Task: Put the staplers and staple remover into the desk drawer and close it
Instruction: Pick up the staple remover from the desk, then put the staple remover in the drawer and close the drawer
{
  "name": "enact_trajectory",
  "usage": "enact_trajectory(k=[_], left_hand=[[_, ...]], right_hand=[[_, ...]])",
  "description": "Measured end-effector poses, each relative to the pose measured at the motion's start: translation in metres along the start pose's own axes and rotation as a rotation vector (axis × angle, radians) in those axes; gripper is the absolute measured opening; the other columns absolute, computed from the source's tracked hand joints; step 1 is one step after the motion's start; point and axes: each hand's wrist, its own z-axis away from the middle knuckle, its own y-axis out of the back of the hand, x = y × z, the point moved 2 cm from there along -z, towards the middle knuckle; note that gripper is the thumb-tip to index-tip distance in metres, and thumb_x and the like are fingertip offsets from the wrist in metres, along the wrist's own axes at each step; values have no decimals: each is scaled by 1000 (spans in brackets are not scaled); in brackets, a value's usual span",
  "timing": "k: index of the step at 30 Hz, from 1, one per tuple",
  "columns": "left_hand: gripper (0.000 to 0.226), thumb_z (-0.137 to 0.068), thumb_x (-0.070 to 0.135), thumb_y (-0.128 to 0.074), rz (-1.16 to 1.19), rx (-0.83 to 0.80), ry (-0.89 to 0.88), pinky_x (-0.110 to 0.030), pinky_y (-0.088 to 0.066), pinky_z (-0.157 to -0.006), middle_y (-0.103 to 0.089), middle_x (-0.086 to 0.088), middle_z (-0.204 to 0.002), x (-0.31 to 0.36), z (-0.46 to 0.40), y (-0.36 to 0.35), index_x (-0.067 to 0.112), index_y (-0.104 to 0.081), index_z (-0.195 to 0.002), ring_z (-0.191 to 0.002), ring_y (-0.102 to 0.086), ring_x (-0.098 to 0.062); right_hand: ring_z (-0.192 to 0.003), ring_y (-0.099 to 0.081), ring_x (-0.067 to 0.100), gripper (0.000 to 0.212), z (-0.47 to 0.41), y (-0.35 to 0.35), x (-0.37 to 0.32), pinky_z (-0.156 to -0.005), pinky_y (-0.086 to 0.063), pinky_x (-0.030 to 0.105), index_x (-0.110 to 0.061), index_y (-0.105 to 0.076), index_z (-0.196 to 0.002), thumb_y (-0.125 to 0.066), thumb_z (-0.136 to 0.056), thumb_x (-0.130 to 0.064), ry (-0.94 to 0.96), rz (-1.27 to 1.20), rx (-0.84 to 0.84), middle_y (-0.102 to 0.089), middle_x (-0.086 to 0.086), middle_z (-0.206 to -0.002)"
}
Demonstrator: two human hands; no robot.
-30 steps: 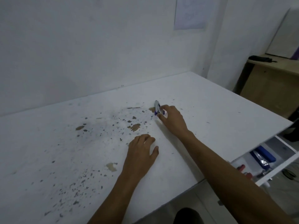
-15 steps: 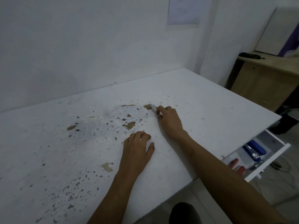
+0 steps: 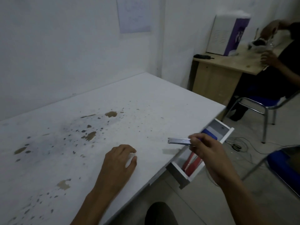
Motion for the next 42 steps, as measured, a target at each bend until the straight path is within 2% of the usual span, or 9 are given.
enact_trajectory(k=[5,8,14,21,26,29,33,38,42], left_hand=[[49,-81,53,-43,119,-70,-43,-40,-53,-80,-72,-9,-97,43,-13,-31,13,-66,-98,-85,-67,-22],[39,-80,49,-50,105,-126,-46,-34,-48,-88,-68,-3,-108,65,-30,-54,20,-63,-102,-94,-62,-19],[36,-79,45,-50,53,-149,-55,-32,-43,-90,-66,-3,-110,79,-58,-85,21,-61,-104,-97,-59,-19],[38,-79,44,-51,8,-137,-55,-32,-41,-89,-66,-5,-112,73,-58,-92,20,-61,-107,-98,-61,-21],[34,-79,41,-55,-4,-112,-66,-29,-40,-86,-68,-5,-108,75,-59,-91,19,-62,-104,-93,-62,-20],[34,-78,41,-56,-17,-110,-69,-31,-42,-85,-69,-5,-105,74,-59,-92,19,-63,-102,-91,-64,-22],[36,-77,42,-55,-18,-115,-67,-32,-43,-85,-69,-6,-106,73,-60,-93,19,-63,-103,-91,-64,-23],[36,-77,42,-55,-23,-116,-66,-32,-44,-84,-69,-7,-105,73,-59,-93,18,-63,-102,-90,-65,-24],[38,-78,43,-53,-24,-123,-64,-36,-46,-86,-69,-7,-108,72,-58,-94,18,-63,-105,-93,-64,-25]], right_hand=[[-104,-64,21,18,19,65,33,-83,-56,25,-10,-68,-93,-54,-94,-20,-138,-487,320,-69,9,-102],[-103,-63,20,18,28,86,47,-82,-56,24,-4,-64,-98,-52,-94,-17,-194,-540,327,-68,8,-96],[-98,-64,22,10,22,100,51,-90,-50,38,-15,-67,-95,-60,-88,-13,-183,-118,286,-69,9,-101],[-82,-61,5,17,-41,90,52,-70,-48,18,-18,-64,-101,-67,-84,-15,36,600,213,-64,-3,-97],[-88,-56,15,17,-73,74,65,-79,-45,28,-16,-66,-100,-68,-84,-23,115,803,208,-66,4,-105],[-97,-59,19,22,-78,69,73,-100,-39,44,-21,-67,-100,-68,-82,-33,126,939,172,-70,2,-105],[-101,-60,17,25,-74,73,75,-106,-33,51,-23,-68,-103,-68,-82,-36,143,972,182,-69,0,-109],[-100,-57,17,23,-60,79,76,-91,-45,35,-20,-66,-105,-67,-83,-28,159,865,204,-65,1,-113],[-97,-51,9,13,-41,92,83,-78,-38,19,-19,-64,-101,-61,-89,-20,183,691,329,-61,2,-108]])
